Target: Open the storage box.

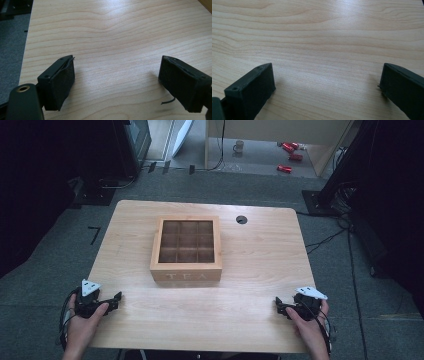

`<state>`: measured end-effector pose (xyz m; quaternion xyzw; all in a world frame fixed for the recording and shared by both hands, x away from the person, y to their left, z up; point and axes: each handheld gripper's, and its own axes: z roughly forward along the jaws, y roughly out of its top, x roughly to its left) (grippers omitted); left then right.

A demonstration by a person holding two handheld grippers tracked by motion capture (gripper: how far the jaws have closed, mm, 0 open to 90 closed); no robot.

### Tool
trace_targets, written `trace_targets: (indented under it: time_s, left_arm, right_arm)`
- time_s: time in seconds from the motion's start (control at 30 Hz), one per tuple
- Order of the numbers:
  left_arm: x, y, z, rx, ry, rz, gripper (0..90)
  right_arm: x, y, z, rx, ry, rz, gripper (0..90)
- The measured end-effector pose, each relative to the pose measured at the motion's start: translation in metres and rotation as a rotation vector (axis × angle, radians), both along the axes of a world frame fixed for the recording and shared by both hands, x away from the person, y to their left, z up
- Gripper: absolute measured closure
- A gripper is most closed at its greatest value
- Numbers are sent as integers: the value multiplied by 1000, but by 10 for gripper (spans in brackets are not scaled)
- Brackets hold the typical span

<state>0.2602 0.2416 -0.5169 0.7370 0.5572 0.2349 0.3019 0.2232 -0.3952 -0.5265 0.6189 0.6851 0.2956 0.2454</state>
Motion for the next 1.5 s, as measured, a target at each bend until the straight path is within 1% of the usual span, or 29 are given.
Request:
trace_targets:
  time_s: [0.23, 0.3, 0.33, 0.4, 0.43, 0.47, 0.53, 0.57, 0.7, 0.77, 1.0, 1.07, 1.17, 1.27, 1.47, 1.5]
  left_arm:
    - [0, 0, 0, 1, 1, 1, 139]
    - [0, 0, 1, 0, 6, 13, 140]
    - [1, 1, 2, -12, 7, 20, 141]
    - [1, 2, 4, -58, 1, 20, 141]
    - [1, 1, 5, -74, -2, 17, 141]
    - [1, 0, 7, -81, -6, 13, 141]
    - [2, -5, 10, -83, -18, -4, 141]
    - [2, -8, 12, -83, -24, -13, 141]
    - [4, -19, 20, -112, -47, -46, 143]
    - [6, -25, 24, -137, -52, -62, 144]
    - [12, -47, 35, -137, -60, -127, 150]
    - [14, -52, 37, -151, -61, -144, 153]
    - [17, -59, 40, -154, -61, -166, 162]
    - [19, -69, 41, -130, -73, -182, 209]
    - [22, -83, 42, -159, -73, -220, 256]
    - [23, -85, 42, -157, -75, -226, 271]
  right_arm:
    - [1, 0, 0, 0, 1, 3, 0]
    - [2, 1, 0, -1, -1, 2, 0]
    - [2, 1, 0, -1, 0, 0, 0]
    - [2, 2, 0, -1, -1, -3, 0]
    - [2, 3, 0, -2, 1, -2, 0]
    - [2, 3, 1, -5, 8, 2, 0]
    - [2, 4, 3, -19, 12, 3, 0]
    - [3, 5, 4, -18, 8, 5, 0]
    - [4, 10, 11, 14, -8, -1, 0]
    - [4, 13, 15, 27, -20, 3, 0]
    - [9, 32, 28, 49, -30, 33, 0]
    - [10, 38, 32, 65, -41, 41, 0]
    - [13, 49, 38, 69, -58, 57, 0]
    - [17, 60, 43, 72, -69, 75, 0]
    - [25, 79, 50, 82, -85, 110, 0]
    - [27, 83, 51, 82, -87, 118, 0]
